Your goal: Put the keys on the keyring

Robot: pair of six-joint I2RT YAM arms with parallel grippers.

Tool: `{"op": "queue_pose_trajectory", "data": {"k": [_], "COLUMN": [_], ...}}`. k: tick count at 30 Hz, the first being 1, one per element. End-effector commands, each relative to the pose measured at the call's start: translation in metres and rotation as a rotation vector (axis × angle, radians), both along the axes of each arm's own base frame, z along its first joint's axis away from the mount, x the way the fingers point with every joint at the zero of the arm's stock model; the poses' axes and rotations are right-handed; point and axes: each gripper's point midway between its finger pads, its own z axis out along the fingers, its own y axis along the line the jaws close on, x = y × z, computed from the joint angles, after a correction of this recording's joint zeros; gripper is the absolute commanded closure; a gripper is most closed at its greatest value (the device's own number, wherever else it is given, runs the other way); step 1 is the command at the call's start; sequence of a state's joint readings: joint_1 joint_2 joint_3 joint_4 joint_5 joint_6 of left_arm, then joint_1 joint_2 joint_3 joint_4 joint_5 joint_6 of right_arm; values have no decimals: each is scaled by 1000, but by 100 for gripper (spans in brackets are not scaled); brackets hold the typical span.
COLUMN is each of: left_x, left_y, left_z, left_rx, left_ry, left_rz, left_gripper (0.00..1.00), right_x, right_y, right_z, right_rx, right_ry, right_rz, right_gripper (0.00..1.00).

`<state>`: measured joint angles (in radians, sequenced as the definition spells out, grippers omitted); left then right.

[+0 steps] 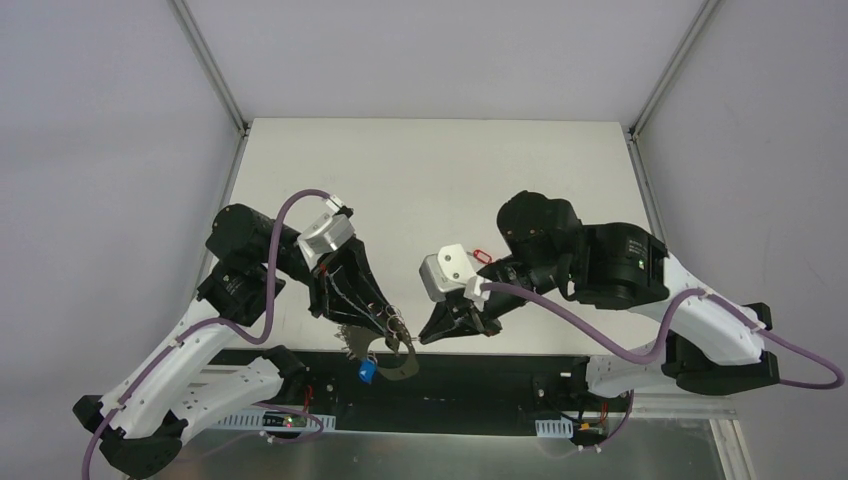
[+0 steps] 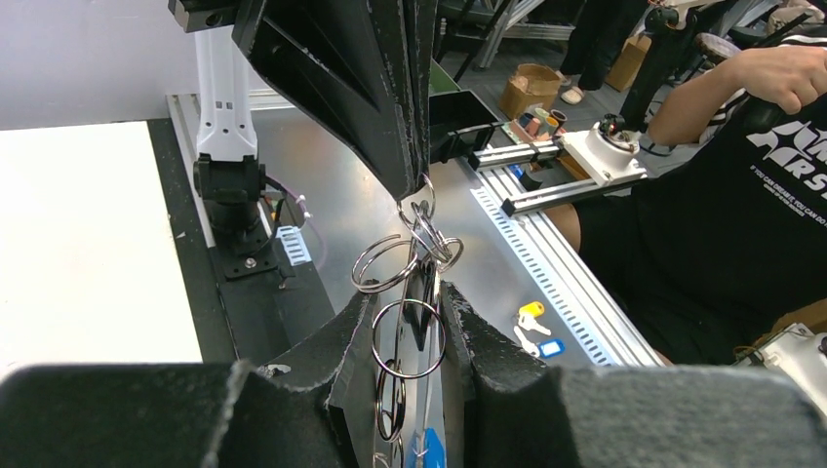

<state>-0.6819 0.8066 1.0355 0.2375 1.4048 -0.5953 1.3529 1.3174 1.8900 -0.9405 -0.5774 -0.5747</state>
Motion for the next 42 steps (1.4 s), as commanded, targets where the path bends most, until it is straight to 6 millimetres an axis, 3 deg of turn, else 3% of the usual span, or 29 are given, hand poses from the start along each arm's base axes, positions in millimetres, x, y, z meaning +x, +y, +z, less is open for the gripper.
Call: {"op": "queue_pose_trajectory", "data": {"k": [1, 7, 26, 42], "left_x": [-7, -7, 2, 10], "left_y": [3, 2, -7, -13], "left_z": [18, 18, 19, 18], "left_rx": [-57, -50, -27, -9], "left_ry": [-62, -57, -17, 23], "left_rz": [-7, -21, -18, -1], "left_gripper": [100, 100, 100, 100], "right_x": [-4, 0, -1, -8], "right_y": [-1, 9, 11, 9], "right_z": [22, 21, 5, 26], "right_rx": [151, 230, 278, 445], "right_ry": [-67, -126, -284, -333], "right_rz": [34, 41, 125, 108], "right_gripper": [100, 100, 100, 100]}}
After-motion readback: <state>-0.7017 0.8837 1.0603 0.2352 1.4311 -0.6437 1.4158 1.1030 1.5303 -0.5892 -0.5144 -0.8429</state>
